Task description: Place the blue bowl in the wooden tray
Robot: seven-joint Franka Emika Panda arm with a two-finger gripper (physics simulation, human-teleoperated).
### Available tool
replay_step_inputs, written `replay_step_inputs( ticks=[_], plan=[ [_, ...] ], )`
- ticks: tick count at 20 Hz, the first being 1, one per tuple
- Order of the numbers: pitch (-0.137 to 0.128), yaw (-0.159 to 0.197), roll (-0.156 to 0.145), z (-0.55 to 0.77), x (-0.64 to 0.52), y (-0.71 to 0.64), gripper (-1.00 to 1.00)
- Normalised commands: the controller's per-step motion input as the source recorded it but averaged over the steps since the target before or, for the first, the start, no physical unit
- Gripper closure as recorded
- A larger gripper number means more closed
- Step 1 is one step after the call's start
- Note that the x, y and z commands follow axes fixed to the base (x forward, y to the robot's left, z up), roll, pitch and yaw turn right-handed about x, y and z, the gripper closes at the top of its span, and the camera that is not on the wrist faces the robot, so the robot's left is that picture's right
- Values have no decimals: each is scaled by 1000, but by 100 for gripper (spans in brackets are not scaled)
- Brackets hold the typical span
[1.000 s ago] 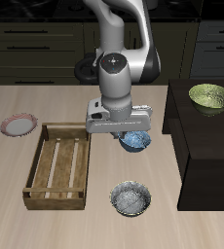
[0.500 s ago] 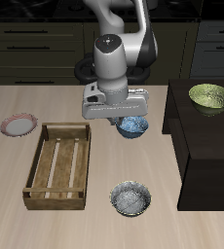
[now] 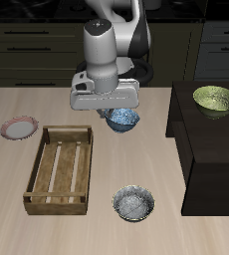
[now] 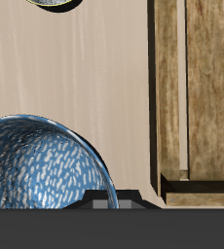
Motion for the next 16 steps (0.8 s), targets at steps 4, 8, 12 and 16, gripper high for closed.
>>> replay_step_inputs(
  ticks=[4, 8, 12, 16],
  plan=[
    [-35, 13, -69, 201, 145, -404, 100],
    [2, -24, -73, 70, 205, -426, 100],
    [0, -20, -92, 57, 259, -550, 100],
    [-6, -5, -57, 46, 166, -316, 100]
  ],
)
